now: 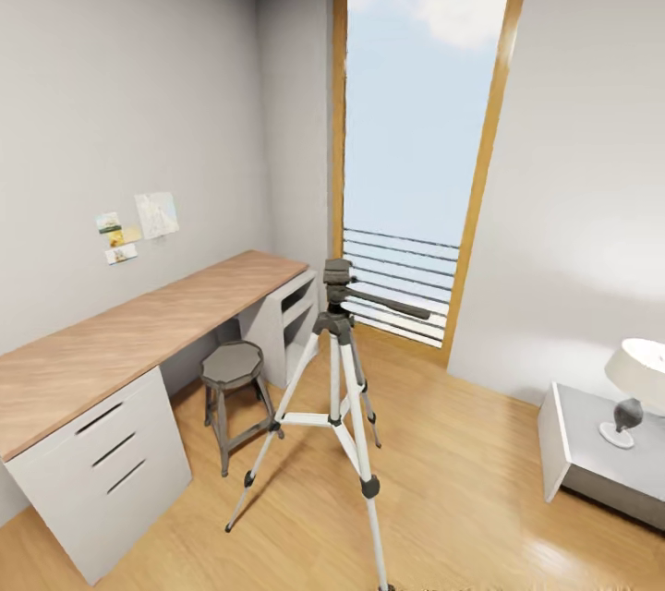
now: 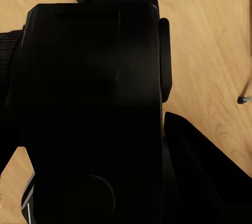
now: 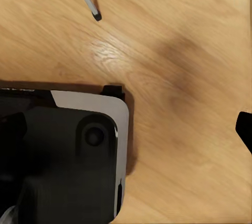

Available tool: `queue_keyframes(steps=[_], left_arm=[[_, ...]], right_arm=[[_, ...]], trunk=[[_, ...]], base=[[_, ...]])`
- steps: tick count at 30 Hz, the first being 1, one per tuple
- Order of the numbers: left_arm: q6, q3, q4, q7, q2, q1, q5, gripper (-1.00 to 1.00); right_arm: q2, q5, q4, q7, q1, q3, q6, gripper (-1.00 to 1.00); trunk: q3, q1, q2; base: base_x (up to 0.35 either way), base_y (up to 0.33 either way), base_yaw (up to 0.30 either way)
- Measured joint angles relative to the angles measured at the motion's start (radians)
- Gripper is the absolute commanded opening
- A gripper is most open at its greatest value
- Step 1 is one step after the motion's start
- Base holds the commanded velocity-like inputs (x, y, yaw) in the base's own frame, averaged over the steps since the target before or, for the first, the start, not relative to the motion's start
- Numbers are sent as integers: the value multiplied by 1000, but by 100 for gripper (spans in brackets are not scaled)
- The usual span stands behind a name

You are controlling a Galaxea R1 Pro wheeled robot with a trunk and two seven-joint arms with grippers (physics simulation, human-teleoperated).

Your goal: Attach the digital camera to the camera tripod in the bedroom.

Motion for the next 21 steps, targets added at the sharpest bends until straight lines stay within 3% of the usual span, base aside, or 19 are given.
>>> queue_keyframes(steps=[6, 21], left_arm=[[0, 0, 0, 2, 0, 0, 0, -100], [0, 0, 0, 9, 0, 0, 6, -100]], right_arm=[[0, 0, 0, 0, 0, 0, 0, 100], [-5, 0, 0, 1, 0, 0, -4, 100]], trunk=[[0, 0, 0], [0, 0, 0]], base=[[0, 0, -150], [0, 0, -15]])
